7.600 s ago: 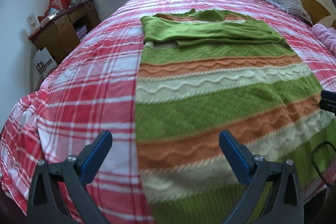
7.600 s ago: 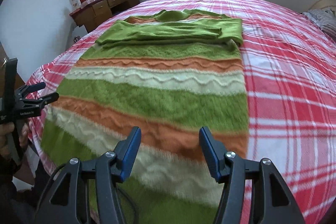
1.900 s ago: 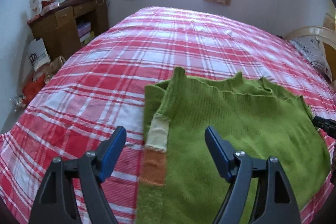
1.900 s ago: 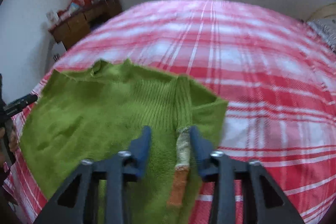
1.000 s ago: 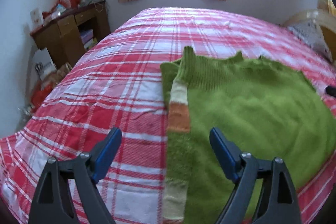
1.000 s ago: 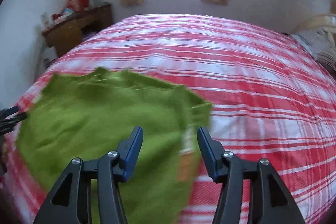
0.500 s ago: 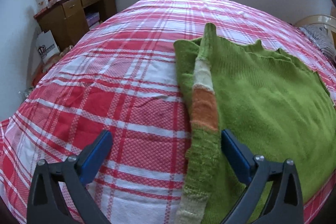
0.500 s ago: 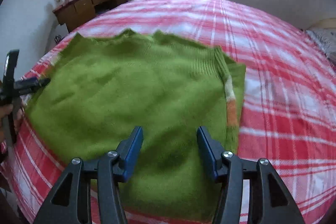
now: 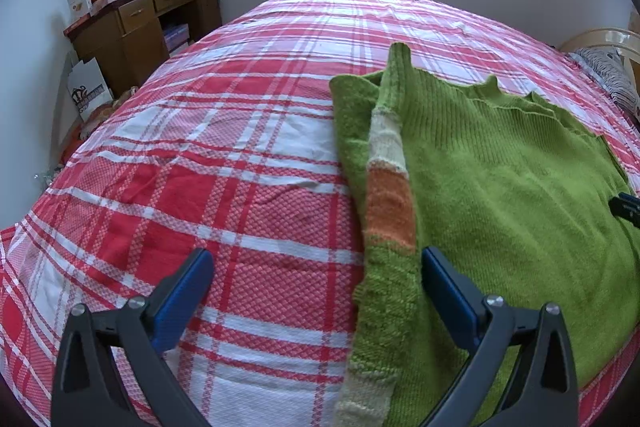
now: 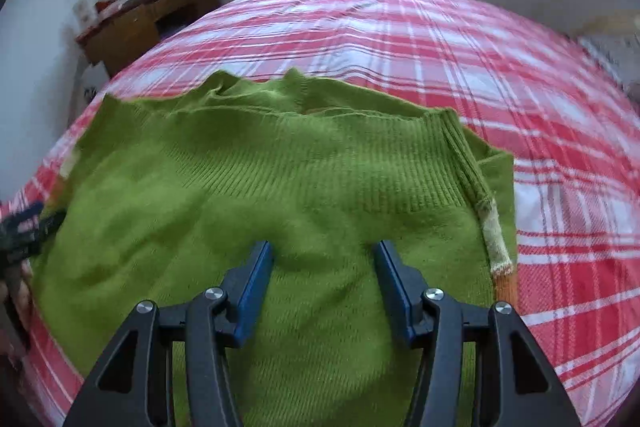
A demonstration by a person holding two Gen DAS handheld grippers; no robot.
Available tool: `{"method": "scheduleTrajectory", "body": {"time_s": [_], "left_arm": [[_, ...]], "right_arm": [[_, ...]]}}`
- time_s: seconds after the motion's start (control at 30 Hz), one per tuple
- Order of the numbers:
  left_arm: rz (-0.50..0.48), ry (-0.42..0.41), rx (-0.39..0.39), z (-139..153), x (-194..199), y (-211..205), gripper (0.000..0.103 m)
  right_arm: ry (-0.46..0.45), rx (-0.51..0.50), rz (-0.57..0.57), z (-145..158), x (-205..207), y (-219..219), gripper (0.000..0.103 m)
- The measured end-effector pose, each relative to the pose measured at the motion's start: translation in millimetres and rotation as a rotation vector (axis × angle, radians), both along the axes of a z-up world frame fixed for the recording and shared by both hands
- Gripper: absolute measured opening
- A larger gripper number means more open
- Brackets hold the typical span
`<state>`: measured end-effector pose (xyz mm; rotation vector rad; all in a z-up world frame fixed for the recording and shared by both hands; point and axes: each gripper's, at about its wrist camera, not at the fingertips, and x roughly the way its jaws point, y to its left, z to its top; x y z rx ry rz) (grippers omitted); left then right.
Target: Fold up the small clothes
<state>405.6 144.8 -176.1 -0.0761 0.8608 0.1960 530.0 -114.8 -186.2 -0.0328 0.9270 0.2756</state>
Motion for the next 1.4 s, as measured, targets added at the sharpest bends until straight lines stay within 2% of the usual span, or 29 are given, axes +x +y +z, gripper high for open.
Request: {"method": "scheduleTrajectory", "body": {"time_s": [0.1,0.23,0.33,0.37,0.4,0.5,0.57,0.63,0.8,0.9,0.97,1.1,1.2,1.4], "left_arm": [[-0.001,-0.005,-0.026,-0.2,-0.4,2.8,0.103],[0.001,-0.024,-0.046,1.8,-2.5,5.7,0.103],[0.006,-0.056,-0.102,3.3,-6.9,13.7,0.103],[0.007,-0.066,-0.118,4.0,-9.1,16.3,0.103],[0.008,-0.071,-0.126,3.7,-9.9,18.0,0.103],[0.011,-0.087,-0.160,4.2,-11.7,22.6,0.103],[0.017,-0.095,-0.167,4.2,-12.0,23.3,0.103],[0.018,-0.095,-0.159,4.2,-11.7,21.7,0.103],[0.016,-0.099,-0.174,4.3,-11.2,20.7,0.103],[0.016,-0.094,-0.169,4.5,-12.3,21.2,0.103],[0.024,-0.097,-0.162,6.8,-16.7,22.5,0.103],[0.051,-0.125,-0.166,14.1,-24.6,30.7,0.103],[0.053,-0.116,-0.149,17.9,-22.3,32.0,0.103],[-0.009,-0.104,-0.124,27.6,-7.5,29.6,0.103]], "right_arm": [[-0.027,-0.069,-0.019,10.2,-3.3,9.0,0.054],[-0.048,0.038,0.118,24.8,-25.6,42.4,0.054],[-0.011,0.000,0.189,14.1,-25.3,73.9,0.054],[0.034,-0.034,0.183,1.0,-15.0,84.3,0.055],[0.006,-0.036,0.171,1.5,-8.9,86.3,0.055],[0.050,0.007,0.099,2.5,23.6,87.2,0.054],[0.072,0.001,0.077,-4.0,44.0,89.2,0.054],[0.049,-0.011,0.052,-6.0,59.0,92.3,0.055],[0.011,-0.063,0.048,-0.1,61.9,105.5,0.055],[0.019,-0.015,0.049,5.0,63.5,94.2,0.055],[-0.044,-0.039,0.021,18.5,49.8,89.2,0.055],[-0.124,0.002,0.155,39.5,6.8,97.9,0.055],[-0.138,-0.009,0.253,40.2,-29.4,113.3,0.055],[-0.169,0.002,0.366,34.8,-87.4,139.8,0.055]]}}
